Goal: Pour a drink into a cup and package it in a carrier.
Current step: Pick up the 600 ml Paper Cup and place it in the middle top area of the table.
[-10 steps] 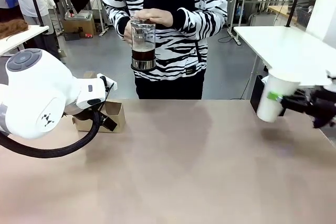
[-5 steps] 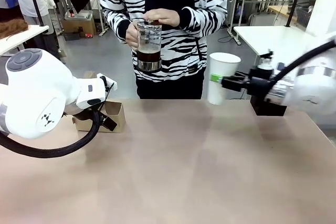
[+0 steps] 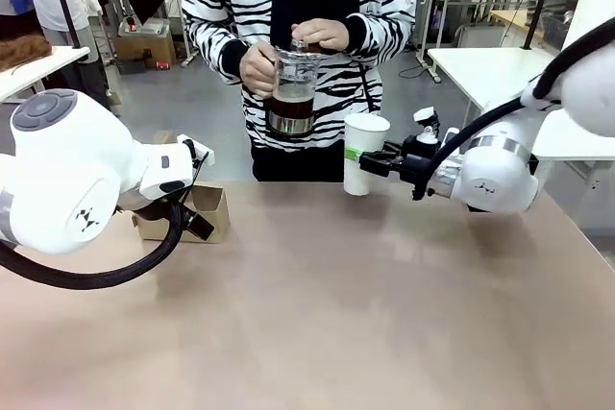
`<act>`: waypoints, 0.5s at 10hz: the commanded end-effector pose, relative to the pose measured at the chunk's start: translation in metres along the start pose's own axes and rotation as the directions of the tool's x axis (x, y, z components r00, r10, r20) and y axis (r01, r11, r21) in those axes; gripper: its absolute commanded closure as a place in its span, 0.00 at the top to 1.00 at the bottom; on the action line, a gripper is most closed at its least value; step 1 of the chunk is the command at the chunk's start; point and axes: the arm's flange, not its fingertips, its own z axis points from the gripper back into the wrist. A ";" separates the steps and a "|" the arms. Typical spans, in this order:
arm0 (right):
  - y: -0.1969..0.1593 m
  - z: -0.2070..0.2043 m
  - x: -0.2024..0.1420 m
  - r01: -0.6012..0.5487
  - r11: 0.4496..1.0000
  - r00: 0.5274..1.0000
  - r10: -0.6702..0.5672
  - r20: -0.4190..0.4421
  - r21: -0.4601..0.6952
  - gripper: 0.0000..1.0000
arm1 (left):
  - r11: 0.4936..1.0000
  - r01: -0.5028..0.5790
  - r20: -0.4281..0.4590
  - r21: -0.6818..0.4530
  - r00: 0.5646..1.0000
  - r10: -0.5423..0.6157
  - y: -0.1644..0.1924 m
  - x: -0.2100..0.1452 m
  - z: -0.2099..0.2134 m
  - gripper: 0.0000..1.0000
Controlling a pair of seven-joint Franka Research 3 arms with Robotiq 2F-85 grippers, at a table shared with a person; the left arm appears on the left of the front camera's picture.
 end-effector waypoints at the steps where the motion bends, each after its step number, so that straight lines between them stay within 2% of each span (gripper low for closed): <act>1: -0.010 -0.015 -0.007 -0.054 0.998 0.999 0.054 -0.011 -0.029 0.80 | 1.000 -0.001 0.002 -0.002 1.000 0.001 0.000 0.000 0.000 1.00; 3: -0.019 -0.012 -0.011 -0.071 0.997 0.997 0.071 -0.008 -0.040 0.80 | 1.000 -0.001 0.002 -0.002 1.000 0.001 0.000 0.000 0.000 1.00; 5: -0.026 -0.008 -0.019 -0.044 0.999 0.997 0.043 -0.069 -0.024 0.80 | 1.000 -0.001 0.002 -0.002 1.000 0.001 0.000 0.000 0.000 1.00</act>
